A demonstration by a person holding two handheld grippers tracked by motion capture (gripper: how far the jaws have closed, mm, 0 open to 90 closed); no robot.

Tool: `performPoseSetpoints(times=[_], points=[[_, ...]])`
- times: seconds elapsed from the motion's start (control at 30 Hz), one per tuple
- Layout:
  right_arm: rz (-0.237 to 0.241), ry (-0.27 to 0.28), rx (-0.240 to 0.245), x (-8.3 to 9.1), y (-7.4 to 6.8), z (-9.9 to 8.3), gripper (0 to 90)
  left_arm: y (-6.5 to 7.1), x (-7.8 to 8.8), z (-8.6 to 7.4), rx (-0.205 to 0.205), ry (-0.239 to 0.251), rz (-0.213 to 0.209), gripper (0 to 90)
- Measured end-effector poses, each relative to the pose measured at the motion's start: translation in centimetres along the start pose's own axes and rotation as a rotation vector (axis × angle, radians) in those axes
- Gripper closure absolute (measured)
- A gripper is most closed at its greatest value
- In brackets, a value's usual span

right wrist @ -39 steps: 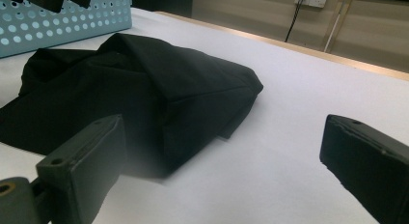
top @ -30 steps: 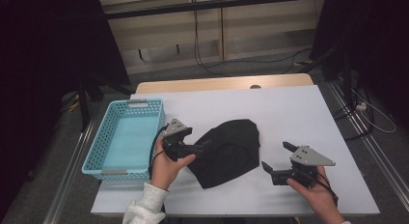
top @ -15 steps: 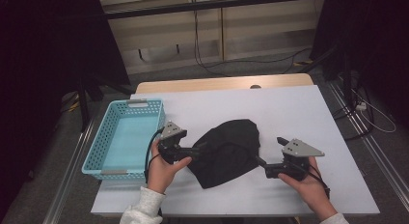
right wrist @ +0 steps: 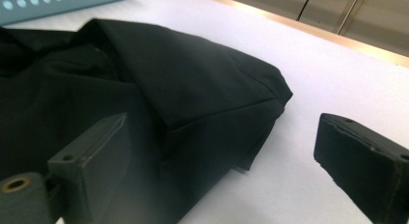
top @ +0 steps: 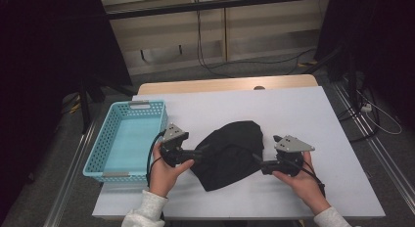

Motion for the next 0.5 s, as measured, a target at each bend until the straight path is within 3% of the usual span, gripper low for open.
performPoseSetpoints(times=[0.23,0.37,0.5], points=[[0.04,-0.069,0.013,-1.5,-0.5,-0.5,29.5,0.0,0.1,0.0,0.003,0.0,0.001,10.2],[0.072,-0.106,0.065,-2.1,-1.4,-0.8,42.6,-0.1,0.2,0.0,0.006,0.002,0.003,10.2],[0.072,-0.116,0.086,-2.7,-1.7,-0.7,46.1,-0.3,0.2,-0.1,0.012,0.0,0.004,10.2]])
Point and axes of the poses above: each handheld gripper's, and its own axes: x roughly backward along the jaws, z roughly out of its top, y roughly to its right, the point moved 9 cm from there along -x, roughly forward along the jaws, and after that the axes turned 1 degree about -x, right-handed, at the moved point
